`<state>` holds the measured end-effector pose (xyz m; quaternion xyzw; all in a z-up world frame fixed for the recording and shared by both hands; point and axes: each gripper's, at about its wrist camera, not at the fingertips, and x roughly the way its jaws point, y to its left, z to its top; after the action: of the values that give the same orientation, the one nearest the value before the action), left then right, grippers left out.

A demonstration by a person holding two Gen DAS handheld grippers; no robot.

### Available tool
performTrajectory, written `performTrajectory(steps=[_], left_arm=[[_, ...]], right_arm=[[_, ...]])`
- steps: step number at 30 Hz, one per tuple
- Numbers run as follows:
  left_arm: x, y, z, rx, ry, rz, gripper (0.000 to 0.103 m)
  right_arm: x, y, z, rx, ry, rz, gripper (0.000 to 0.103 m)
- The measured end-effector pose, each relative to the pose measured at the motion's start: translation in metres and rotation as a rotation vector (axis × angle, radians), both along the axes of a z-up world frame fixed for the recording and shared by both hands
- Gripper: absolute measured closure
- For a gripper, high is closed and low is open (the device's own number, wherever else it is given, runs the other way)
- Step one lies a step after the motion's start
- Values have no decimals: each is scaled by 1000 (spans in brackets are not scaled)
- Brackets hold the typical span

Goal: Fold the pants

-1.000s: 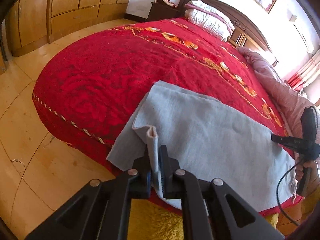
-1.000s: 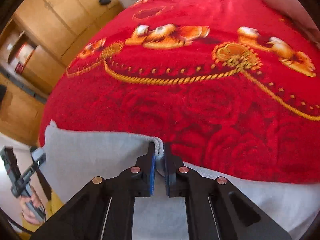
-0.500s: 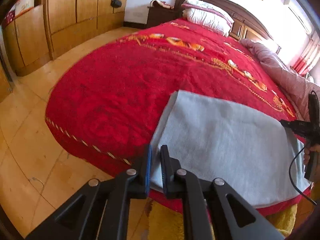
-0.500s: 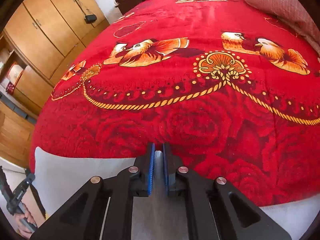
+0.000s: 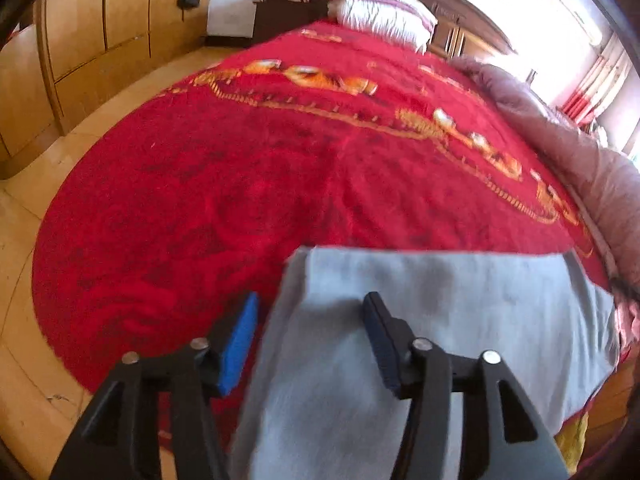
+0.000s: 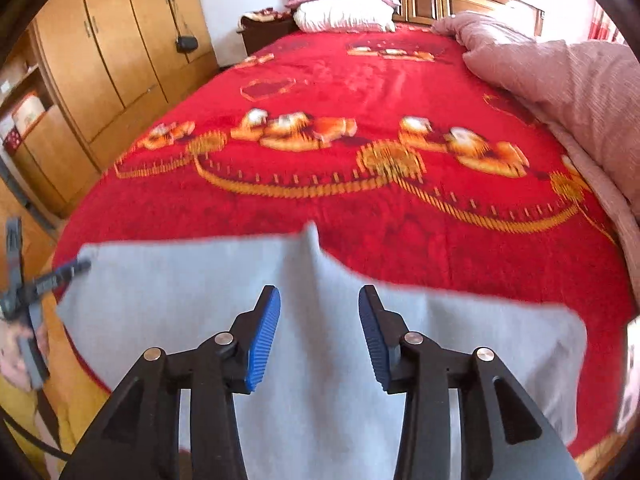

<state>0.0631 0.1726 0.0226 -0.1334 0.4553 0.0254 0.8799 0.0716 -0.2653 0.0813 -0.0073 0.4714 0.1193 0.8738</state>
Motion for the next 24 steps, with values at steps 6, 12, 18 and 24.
performTrajectory(steps=[6,12,18,24], left_arm=[[-8,-31,12,41,-38,2,96],[-18,-20,27,108,-49,44,96],[-3,-18,-5,197,0,31,87],[-23,-12,14,167,-3,35,76]], right_arm=[[-5,0,-27,26,59,-8,61],[34,33,-47,-34,49,32,61],[53,43,-59,-58,-11,58,50],[35,30,-41,6,-15,24,50]])
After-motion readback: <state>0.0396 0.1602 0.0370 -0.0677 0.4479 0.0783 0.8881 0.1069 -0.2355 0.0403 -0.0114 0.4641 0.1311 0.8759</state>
